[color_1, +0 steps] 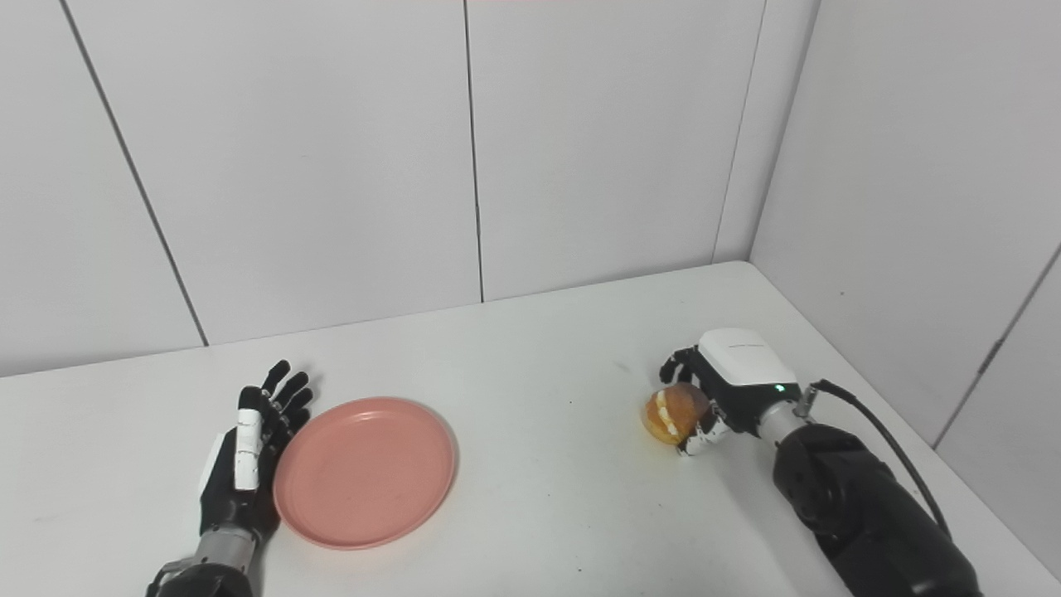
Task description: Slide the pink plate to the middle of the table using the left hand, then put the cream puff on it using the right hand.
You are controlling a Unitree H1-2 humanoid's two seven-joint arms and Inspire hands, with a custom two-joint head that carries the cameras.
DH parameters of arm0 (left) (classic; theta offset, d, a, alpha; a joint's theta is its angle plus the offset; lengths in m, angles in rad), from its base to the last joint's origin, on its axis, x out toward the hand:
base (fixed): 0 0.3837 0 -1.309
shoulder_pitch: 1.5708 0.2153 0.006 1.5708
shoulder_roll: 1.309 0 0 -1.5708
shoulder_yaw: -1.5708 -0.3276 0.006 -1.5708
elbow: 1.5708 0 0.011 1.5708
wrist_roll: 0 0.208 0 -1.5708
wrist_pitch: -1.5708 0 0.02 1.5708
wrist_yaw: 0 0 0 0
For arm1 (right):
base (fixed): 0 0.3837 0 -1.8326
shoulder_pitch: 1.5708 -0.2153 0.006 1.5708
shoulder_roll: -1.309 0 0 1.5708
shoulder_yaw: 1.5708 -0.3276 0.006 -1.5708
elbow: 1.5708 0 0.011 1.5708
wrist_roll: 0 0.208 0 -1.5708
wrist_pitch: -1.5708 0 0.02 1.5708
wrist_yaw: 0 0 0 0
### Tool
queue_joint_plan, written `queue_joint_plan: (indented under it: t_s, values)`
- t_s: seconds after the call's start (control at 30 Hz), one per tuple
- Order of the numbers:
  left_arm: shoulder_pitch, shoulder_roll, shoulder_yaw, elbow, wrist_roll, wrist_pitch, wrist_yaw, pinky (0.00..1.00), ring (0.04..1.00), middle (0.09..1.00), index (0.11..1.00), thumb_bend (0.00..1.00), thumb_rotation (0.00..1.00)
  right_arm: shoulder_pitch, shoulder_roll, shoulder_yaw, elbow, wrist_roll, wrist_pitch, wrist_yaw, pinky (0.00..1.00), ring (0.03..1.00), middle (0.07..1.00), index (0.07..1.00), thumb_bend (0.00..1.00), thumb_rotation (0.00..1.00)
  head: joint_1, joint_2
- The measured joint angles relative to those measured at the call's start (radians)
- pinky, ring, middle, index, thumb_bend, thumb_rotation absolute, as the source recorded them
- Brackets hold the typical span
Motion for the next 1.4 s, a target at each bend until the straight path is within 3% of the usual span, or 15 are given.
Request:
queue_joint_plan:
  t_s: [0.27,0.63,0.8,0.93,1.2,1.4]
  values:
    - [0.005,0.0,-0.001,-0.008,0.001,0.006,0.0,0.95,0.924,0.916,0.915,0.86,0.96,-0.002,-0.015,0.017,-0.002,0.0,0.0,0.02,0.22,0.282,0.392,0.506,0.52,0.0,0.002,0.005]
    - [0.006,0.0,-0.006,-0.011,0.003,0.007,0.001,0.96,0.928,0.923,0.917,0.86,0.96,-0.003,-0.026,0.038,-0.021,-0.016,0.001,0.026,0.32,0.388,0.429,0.503,0.53,0.0,0.006,0.008]
    - [0.006,-0.001,-0.006,-0.011,0.003,0.007,0.001,0.96,0.93,0.924,0.92,0.86,0.96,0.0,-0.019,0.039,-0.07,-0.015,0.007,0.066,0.31,0.362,0.415,0.498,0.53,0.0,0.008,0.009]
    - [0.006,-0.002,-0.009,-0.012,0.006,0.008,0.004,0.93,0.922,0.924,0.917,0.86,0.97,0.001,-0.007,0.037,-0.128,-0.016,0.009,0.078,0.4,0.456,0.499,0.472,0.53,0.0,0.012,0.011]
    - [0.011,-0.006,-0.017,-0.02,0.02,0.009,0.019,0.92,0.92,0.927,0.921,0.84,0.97,-0.026,0.01,0.025,-0.242,-0.018,0.013,0.117,0.36,0.412,0.451,0.505,0.53,0.0,0.043,0.018]
    - [0.024,-0.021,-0.026,-0.043,0.027,0.016,0.045,0.91,0.913,0.914,0.916,0.84,0.99,-0.055,0.048,-0.002,-0.316,-0.003,0.012,0.129,0.34,0.395,0.446,0.51,0.52,0.0,0.107,0.02]
